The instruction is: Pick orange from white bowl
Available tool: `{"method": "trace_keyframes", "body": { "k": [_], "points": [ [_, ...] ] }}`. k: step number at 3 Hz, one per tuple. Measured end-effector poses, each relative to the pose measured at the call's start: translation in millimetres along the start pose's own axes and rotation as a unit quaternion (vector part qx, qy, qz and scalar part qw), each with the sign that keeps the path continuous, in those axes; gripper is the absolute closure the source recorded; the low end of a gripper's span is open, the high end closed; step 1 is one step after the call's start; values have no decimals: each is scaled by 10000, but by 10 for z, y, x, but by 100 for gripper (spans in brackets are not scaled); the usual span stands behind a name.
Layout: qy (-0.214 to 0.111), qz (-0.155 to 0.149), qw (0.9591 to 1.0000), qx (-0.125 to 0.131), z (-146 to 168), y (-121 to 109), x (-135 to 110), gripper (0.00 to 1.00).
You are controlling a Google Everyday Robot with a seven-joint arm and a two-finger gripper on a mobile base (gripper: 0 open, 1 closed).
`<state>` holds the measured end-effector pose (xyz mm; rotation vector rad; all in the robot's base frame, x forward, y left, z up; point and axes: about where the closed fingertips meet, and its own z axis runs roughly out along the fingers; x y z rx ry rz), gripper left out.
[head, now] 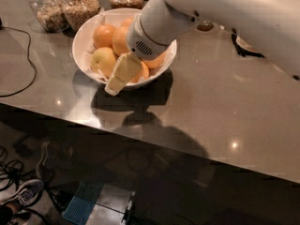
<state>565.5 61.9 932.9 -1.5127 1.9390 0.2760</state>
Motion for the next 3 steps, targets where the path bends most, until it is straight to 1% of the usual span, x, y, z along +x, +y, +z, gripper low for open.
{"method": "trace_keyframes", "body": {
  "k": [1,2,3],
  "points": [
    [41,101,9999,61,209,-175,-71,0],
    [109,254,9987,431,291,-418,-110,0],
    [91,515,9936,1001,219,-721,-134,0]
  ]
}}
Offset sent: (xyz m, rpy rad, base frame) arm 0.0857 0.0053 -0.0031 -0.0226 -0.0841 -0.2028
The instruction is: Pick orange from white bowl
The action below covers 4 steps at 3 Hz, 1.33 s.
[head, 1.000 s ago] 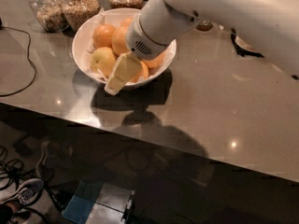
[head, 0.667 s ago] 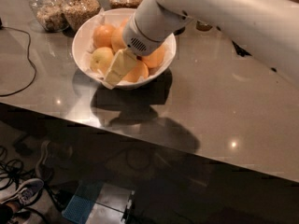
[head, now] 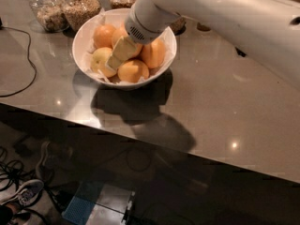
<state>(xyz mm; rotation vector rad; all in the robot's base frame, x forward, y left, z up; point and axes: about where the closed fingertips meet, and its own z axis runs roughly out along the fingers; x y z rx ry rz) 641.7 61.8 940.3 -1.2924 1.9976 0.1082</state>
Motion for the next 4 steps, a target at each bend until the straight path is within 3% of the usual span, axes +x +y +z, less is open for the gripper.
{"method": "trace_keyframes", "body": {
  "k": [1,2,4],
  "points": [
    [-10,158,9996,248,55,-196,-51,0],
    [19,292,9995,155,239,-264,-39,0],
    [136,360,9992,-115,533,-150,-12,0]
  ]
}}
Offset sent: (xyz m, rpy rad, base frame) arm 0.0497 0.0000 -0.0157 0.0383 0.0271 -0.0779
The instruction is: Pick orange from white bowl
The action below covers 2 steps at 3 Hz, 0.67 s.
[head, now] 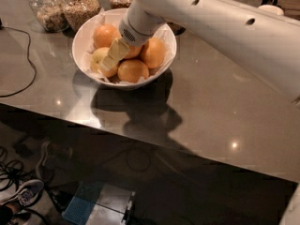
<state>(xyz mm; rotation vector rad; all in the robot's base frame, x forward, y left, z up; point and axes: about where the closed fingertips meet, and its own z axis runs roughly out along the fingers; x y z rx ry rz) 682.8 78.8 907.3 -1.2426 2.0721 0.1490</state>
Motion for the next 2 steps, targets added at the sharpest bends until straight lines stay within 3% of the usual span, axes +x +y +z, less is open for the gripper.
{"method": "trace_keyframes", "body": {
  "k": [1,2],
  "points": [
    [105,41,9999,-114,124,50,47,0],
    [105,41,9999,-114,102,43,29,19]
  ]
}}
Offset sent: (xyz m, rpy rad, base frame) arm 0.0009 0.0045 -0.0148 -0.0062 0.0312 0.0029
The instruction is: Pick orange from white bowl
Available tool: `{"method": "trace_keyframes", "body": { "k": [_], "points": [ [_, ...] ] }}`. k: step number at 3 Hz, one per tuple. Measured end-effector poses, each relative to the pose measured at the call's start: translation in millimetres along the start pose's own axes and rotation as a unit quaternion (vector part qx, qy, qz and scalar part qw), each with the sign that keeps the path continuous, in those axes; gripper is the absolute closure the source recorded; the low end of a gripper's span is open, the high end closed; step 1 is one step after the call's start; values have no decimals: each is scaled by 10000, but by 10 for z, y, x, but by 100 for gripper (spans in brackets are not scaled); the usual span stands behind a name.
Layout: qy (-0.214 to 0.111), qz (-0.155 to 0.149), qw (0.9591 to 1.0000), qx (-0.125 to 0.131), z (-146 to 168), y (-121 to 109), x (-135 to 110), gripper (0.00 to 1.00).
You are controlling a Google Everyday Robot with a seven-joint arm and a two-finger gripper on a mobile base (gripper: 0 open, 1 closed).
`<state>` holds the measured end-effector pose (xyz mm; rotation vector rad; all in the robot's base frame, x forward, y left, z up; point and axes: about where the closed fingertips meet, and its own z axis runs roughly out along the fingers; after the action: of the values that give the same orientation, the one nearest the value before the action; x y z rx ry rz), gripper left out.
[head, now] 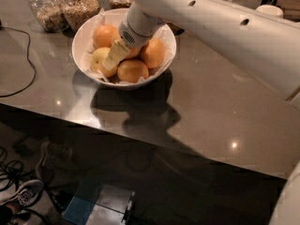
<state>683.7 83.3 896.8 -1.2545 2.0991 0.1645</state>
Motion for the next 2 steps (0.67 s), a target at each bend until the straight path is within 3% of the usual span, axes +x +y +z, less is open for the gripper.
{"method": "trace_keyframes", "body": {
  "k": [2],
  "points": [
    [0,0,10000,0,-3,1,-1,66]
  ]
}}
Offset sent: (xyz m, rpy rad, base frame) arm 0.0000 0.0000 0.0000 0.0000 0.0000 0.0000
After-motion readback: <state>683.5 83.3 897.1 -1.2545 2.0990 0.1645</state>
